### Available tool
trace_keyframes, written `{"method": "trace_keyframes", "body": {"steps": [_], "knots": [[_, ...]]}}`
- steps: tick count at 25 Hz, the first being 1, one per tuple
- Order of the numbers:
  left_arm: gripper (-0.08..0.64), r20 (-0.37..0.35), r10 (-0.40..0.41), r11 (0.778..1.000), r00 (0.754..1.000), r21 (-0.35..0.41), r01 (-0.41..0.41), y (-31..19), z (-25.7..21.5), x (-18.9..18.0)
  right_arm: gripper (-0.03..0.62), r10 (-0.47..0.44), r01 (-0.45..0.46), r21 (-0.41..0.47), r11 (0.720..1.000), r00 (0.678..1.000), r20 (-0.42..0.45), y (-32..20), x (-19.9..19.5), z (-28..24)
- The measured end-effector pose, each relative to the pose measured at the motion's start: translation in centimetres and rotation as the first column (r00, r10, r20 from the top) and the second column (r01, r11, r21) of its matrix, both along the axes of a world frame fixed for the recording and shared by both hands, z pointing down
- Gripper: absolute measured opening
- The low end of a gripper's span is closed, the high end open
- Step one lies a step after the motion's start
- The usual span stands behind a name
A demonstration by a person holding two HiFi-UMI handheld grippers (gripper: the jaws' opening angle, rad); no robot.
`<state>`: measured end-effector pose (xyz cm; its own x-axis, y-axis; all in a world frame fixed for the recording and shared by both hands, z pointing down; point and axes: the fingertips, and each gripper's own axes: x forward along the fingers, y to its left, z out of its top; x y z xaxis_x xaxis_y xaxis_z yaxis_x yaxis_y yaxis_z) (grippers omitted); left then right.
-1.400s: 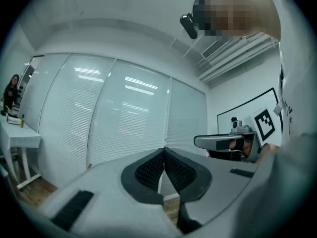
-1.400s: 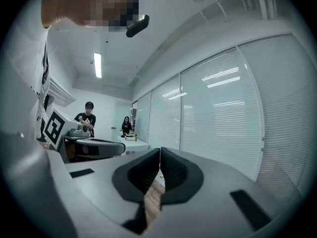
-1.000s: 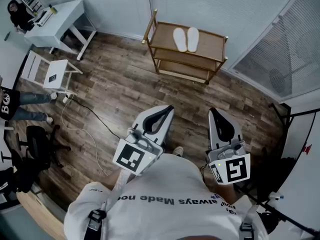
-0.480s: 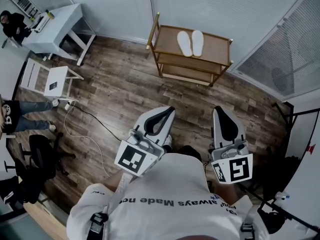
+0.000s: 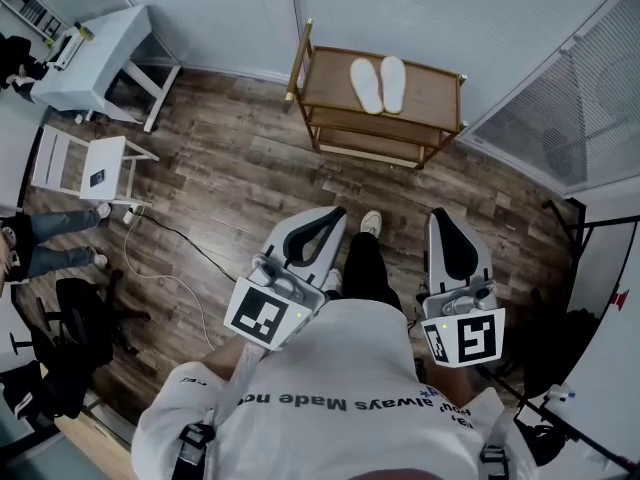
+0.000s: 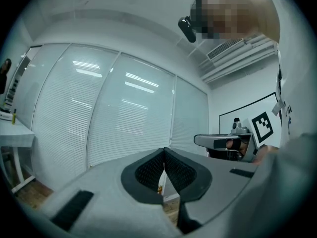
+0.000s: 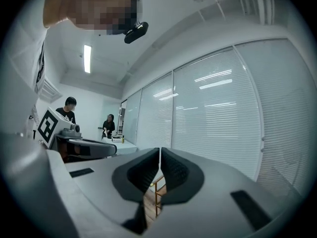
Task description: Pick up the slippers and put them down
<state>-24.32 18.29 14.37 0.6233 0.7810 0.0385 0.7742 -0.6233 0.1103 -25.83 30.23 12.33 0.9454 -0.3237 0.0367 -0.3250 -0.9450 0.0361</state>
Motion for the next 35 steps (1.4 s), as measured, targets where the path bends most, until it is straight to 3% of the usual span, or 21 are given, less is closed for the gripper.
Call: {"method": "trace_keyframes", "body": {"steps": [8, 12, 25, 35], "knots": [[0.012, -0.013, -0.004, 1.0, 1.0, -0.016, 0.004, 3.0, -0.4, 6.9, 0.017, -0.037, 0.037, 0.024, 0.999, 0.999, 0.012, 2.5, 7.1, 0.4], [0.012, 0.001, -0.019, 1.0, 1.0, 0.022, 0.019, 5.4, -0.1, 11.3, 0.017, -0.044, 0.044, 0.03, 0.999, 0.999, 0.01, 5.2, 11.5, 0.2], [0.011, -0.023, -0.055, 0.999, 0.998, 0.001, 0.055, 14.7, -1.9, 25.2, 0.017, -0.072, 0.07, 0.059, 0.996, 0.997, 0.031, 14.6, 25.1, 0.2], [0.012, -0.008, -0.097, 0.995, 0.995, 0.016, 0.097, 15.4, -0.5, 32.0, 0.017, -0.122, 0.119, 0.059, 0.991, 0.991, 0.051, 15.0, 32.4, 1.3]]}}
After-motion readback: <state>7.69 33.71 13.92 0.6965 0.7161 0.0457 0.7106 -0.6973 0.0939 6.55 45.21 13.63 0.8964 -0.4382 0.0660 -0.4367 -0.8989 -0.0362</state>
